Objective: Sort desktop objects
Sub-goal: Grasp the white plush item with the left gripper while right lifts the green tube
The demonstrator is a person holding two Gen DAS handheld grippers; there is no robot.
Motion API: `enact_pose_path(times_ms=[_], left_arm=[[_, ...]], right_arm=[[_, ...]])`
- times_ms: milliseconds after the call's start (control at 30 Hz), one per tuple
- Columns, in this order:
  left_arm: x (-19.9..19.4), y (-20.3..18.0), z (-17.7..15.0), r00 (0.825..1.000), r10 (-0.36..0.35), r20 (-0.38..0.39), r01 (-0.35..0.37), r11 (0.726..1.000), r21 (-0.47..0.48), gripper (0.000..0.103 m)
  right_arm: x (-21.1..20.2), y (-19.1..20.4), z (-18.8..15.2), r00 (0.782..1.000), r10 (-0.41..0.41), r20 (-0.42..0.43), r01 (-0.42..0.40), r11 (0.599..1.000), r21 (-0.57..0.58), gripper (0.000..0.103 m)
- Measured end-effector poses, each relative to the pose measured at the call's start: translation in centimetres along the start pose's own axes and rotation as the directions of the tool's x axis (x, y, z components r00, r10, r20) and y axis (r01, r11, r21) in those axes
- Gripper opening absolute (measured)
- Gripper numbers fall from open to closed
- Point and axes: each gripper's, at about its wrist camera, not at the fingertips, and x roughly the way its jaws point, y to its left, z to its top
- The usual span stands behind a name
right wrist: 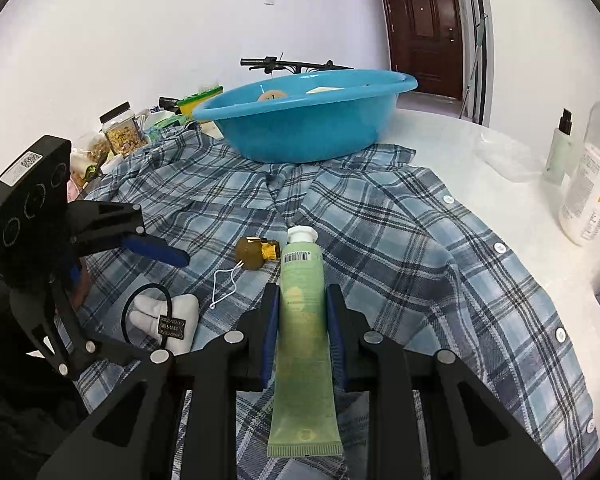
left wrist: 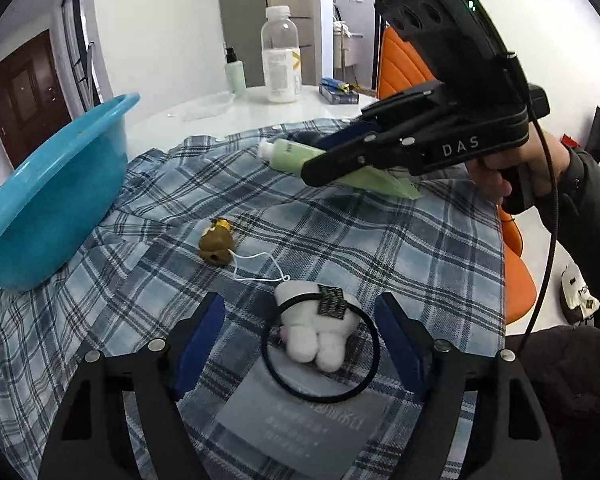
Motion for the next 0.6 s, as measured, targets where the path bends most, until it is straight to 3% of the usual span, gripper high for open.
enact_pose_path(times_ms=[67,100,133,233,367,533,600], left_arm=[[0.3,-0.2,0.2,1.000,-0.011,-0.022,0.011,1.000,0.006,0.076],[0.7,-0.2,0.2,0.999,-0.005,-0.036,0.005,1.000,0.005,0.068],[0.9,-0.2,0.3,0.999,0.006,-0.048,-0.006,1.000,-0.002,0.039],[1.1,0.1,0.4,0.998,-0.010,-0.061,0.009,1.000,-0.026,0.038],[-0.2,0.8,0.6,0.999,-0.034,-0.007,0.034,0.997,-0.072,0.038],[-3.8,3.1,1.8,0.993,-0.007,0.115,0.024,0.988,-0.152,0.038],[-5.4,4.5,2.5,0.985,0.037,0.168,-0.005,0.982,-0.190,0.038]], right_arm=[[-0.1,-0.1,0.0,1.000,0.004,0.005,-0.004,1.000,0.001,0.022],[-0.1,-0.1,0.0,1.000,0.005,0.007,-0.005,1.000,-0.001,0.022],[-0.2,-0.1,0.0,1.000,0.005,0.009,-0.005,1.000,0.000,0.022],[-0.4,-0.2,0.0,1.000,0.003,0.014,-0.003,1.000,0.008,0.022],[-0.6,-0.4,-0.1,1.000,0.003,0.024,-0.003,1.000,0.020,0.022],[-0.5,0.1,0.6,0.999,0.006,0.035,-0.006,1.000,0.015,0.022],[-0.4,0.4,1.0,0.999,0.001,0.040,-0.002,1.000,0.008,0.022]])
